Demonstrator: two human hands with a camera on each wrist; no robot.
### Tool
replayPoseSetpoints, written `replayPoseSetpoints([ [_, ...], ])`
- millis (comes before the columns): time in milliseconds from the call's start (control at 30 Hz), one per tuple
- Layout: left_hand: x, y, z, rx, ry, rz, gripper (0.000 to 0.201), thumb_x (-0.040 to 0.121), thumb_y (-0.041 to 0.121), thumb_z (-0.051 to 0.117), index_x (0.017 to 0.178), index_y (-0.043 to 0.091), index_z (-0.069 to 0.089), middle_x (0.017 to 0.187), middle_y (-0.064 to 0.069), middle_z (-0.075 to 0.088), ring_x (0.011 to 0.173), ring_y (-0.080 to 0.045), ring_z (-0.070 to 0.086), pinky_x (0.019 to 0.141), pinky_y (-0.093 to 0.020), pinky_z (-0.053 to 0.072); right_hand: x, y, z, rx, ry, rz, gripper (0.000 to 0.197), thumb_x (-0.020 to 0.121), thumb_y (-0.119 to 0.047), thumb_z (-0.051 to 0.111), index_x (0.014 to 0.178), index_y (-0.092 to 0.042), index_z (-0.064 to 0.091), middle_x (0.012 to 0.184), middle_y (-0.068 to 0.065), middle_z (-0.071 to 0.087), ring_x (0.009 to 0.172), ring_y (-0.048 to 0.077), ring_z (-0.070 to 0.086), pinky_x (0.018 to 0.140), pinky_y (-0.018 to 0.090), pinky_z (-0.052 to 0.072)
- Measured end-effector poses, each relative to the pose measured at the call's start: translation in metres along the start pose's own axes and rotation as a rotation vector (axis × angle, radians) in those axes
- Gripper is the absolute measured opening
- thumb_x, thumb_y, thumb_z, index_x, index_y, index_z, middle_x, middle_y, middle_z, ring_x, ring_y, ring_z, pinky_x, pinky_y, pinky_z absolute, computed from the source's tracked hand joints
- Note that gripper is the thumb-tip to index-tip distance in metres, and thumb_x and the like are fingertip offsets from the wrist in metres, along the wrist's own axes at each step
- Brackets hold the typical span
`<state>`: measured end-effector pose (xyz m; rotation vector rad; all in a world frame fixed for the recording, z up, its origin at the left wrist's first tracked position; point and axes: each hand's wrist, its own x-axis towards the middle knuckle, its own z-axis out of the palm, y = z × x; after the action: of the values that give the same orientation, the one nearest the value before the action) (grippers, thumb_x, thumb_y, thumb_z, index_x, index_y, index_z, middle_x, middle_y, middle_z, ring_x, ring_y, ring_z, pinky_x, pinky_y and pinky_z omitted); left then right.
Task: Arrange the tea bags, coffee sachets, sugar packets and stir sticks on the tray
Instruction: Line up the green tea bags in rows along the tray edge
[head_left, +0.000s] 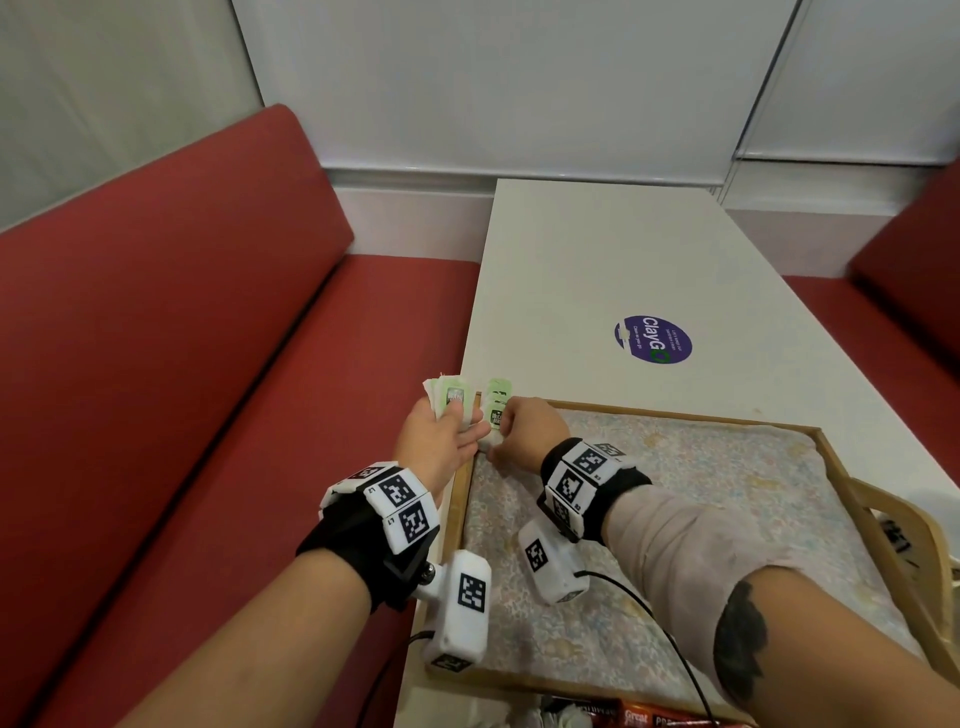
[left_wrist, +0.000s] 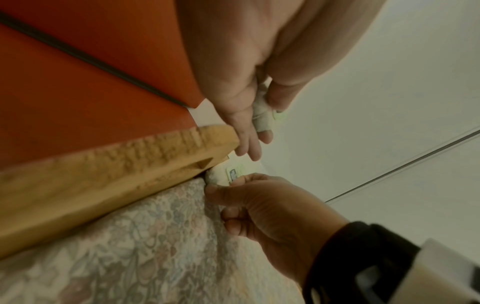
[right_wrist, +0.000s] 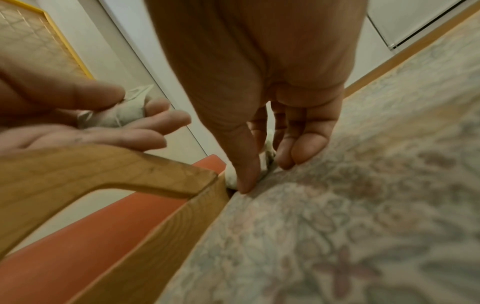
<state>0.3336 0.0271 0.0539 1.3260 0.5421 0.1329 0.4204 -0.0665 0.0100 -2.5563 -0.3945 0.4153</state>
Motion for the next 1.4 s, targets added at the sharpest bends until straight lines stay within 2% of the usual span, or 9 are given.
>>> replayPoseSetpoints([
  [67,0.0,0.001,-0.001,-0.023,-0.007,-0.017,0.016,0.104,0.013,0.031,0.114,0.009,0.042,0.118,-0.018,0.059,0.101,-0.026,0.061,0.091,-0.036,0.048,0.0,-0.001,-0.001,-0.01,-0.004,-0.002,0.031,0.072,-0.016,0.075,0.068,-0.022,0.044,0.085,0.002,0.059,0.078,0.019,0.055,0.063,0.026,0.041],
  [200,-0.003,0.005,-0.004,-0.042,-0.039,-0.016,0.018,0.104,0.01,0.026,0.114,0.01,0.041,0.11,-0.01,0.059,0.1,-0.025,0.059,0.087,-0.035,0.047,-0.003,0.001,-0.008,0.082,-0.015,-0.064,0.03,0.071,-0.021,0.077,0.073,-0.018,0.048,0.071,-0.005,0.052,0.065,0.012,0.048,0.052,0.021,0.035],
  [467,-0.007,0.006,-0.01,0.083,-0.043,0.077,0.027,0.1,0.005,0.035,0.09,0.02,0.054,0.088,-0.006,0.065,0.078,-0.013,0.064,0.074,-0.027,0.053,-0.028,-0.019,-0.034,0.653,0.092,-0.211,0.011,0.094,-0.017,0.054,0.086,-0.012,0.058,0.075,-0.001,0.057,0.053,0.012,0.053,0.05,0.02,0.043],
  [600,-0.009,0.004,-0.009,0.082,-0.077,0.09,0.021,0.098,0.004,0.042,0.096,0.016,0.059,0.086,-0.009,0.065,0.077,-0.015,0.064,0.067,-0.024,0.054,-0.036,-0.021,-0.036,0.615,0.039,-0.255,0.011,0.088,-0.016,0.066,0.084,-0.012,0.057,0.072,-0.001,0.058,0.054,0.01,0.053,0.049,0.016,0.043],
  [667,-0.008,0.002,-0.008,0.063,-0.066,0.087,0.017,0.099,0.007,0.044,0.101,0.014,0.059,0.089,-0.009,0.066,0.077,-0.013,0.066,0.063,-0.02,0.055,-0.037,-0.019,-0.036,0.588,0.057,-0.258,0.011,0.087,-0.012,0.067,0.086,-0.006,0.058,0.074,0.003,0.059,0.054,0.011,0.053,0.049,0.015,0.043],
  [800,-0.006,0.003,-0.004,-0.005,-0.004,0.06,0.02,0.102,0.017,0.037,0.115,0.01,0.051,0.101,-0.011,0.066,0.076,-0.014,0.066,0.061,-0.024,0.056,-0.035,-0.012,-0.039,0.679,0.071,-0.206,0.016,0.09,-0.008,0.061,0.078,-0.012,0.051,0.07,0.003,0.057,0.051,0.013,0.057,0.049,0.021,0.042],
  [933,-0.003,0.003,-0.003,0.003,0.056,0.074,0.017,0.103,0.017,0.036,0.111,0.01,0.049,0.104,-0.008,0.062,0.079,-0.013,0.063,0.07,-0.031,0.052,-0.027,0.001,-0.038,0.723,0.112,-0.107,0.01,0.091,-0.007,0.059,0.087,-0.008,0.05,0.076,0.01,0.057,0.045,0.011,0.057,0.047,0.025,0.041],
  [1267,0.003,-0.005,-0.006,-0.006,0.059,0.082,0.017,0.102,0.017,0.036,0.093,0.015,0.051,0.089,0.0,0.061,0.076,-0.011,0.062,0.064,-0.024,0.053,-0.013,0.018,-0.009,0.573,-0.042,0.03,0.013,0.087,-0.002,0.064,0.082,-0.009,0.055,0.071,0.005,0.058,0.052,0.014,0.054,0.043,0.022,0.046],
  [1400,0.006,-0.007,-0.008,-0.002,0.047,0.082,0.015,0.102,0.018,0.037,0.1,0.013,0.051,0.09,0.0,0.062,0.075,-0.011,0.064,0.063,-0.023,0.054,-0.008,0.015,-0.004,0.557,-0.026,0.07,0.021,0.087,-0.001,0.063,0.075,-0.012,0.051,0.068,0.004,0.056,0.053,0.014,0.053,0.039,0.018,0.042],
])
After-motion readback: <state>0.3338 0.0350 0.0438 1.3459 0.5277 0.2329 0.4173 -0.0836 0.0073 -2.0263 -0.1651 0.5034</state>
